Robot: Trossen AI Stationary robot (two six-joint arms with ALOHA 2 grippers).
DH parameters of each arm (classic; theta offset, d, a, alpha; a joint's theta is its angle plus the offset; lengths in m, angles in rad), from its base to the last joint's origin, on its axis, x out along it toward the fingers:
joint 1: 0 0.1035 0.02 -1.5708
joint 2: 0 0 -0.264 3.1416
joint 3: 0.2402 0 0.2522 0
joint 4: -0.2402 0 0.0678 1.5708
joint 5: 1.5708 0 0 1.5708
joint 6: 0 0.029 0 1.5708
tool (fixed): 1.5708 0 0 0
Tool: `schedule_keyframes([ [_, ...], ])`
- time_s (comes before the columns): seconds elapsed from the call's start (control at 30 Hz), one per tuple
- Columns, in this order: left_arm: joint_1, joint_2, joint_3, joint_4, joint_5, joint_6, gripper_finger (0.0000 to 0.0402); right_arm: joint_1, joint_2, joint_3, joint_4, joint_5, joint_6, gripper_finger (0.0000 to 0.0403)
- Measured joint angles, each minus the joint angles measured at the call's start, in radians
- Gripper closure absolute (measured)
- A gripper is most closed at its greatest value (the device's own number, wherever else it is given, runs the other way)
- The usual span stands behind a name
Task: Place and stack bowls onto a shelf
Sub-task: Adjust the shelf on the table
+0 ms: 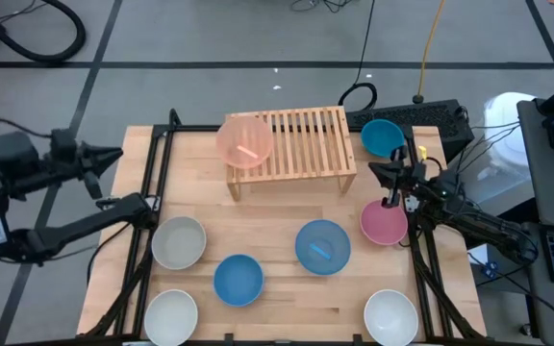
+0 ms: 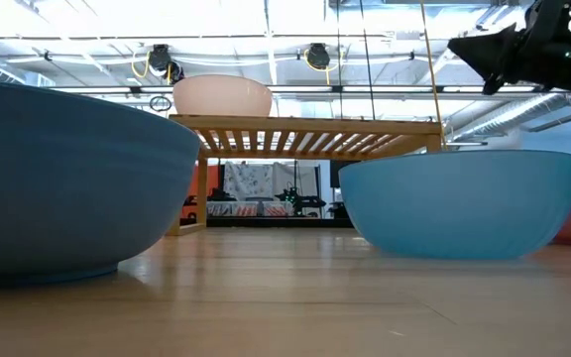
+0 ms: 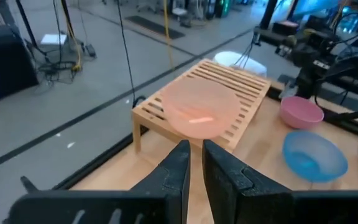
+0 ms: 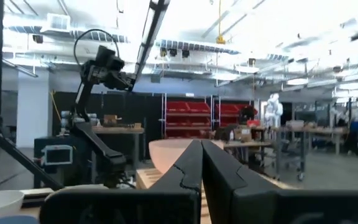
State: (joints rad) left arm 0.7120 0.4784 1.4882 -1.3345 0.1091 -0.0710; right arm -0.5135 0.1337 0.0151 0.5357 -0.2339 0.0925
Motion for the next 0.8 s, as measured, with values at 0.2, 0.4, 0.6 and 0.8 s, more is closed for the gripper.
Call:
schedule_keyframes([
  [0.2, 0.000, -0.159, -0.153, 0.029, 0.039, -0.085, 0.0355, 0.000, 0.002, 0.063, -0.254, 0.074, -0.018, 0.0403],
  [0.4, -0.001, -0.236, -0.263, 0.060, 0.056, -0.116, 0.0355, 0.000, 0.019, 0.171, -0.420, 0.102, -0.026, 0.0403],
  [0.6, 0.000, -0.241, -0.339, 0.062, 0.083, -0.115, 0.0355, 0.000, 0.078, 0.248, -0.503, 0.103, -0.026, 0.0403],
  [0.8, 0.000, -0.241, -0.393, 0.065, 0.084, -0.115, 0.0355, 0.000, 0.155, 0.360, -0.691, 0.100, -0.021, 0.0403],
])
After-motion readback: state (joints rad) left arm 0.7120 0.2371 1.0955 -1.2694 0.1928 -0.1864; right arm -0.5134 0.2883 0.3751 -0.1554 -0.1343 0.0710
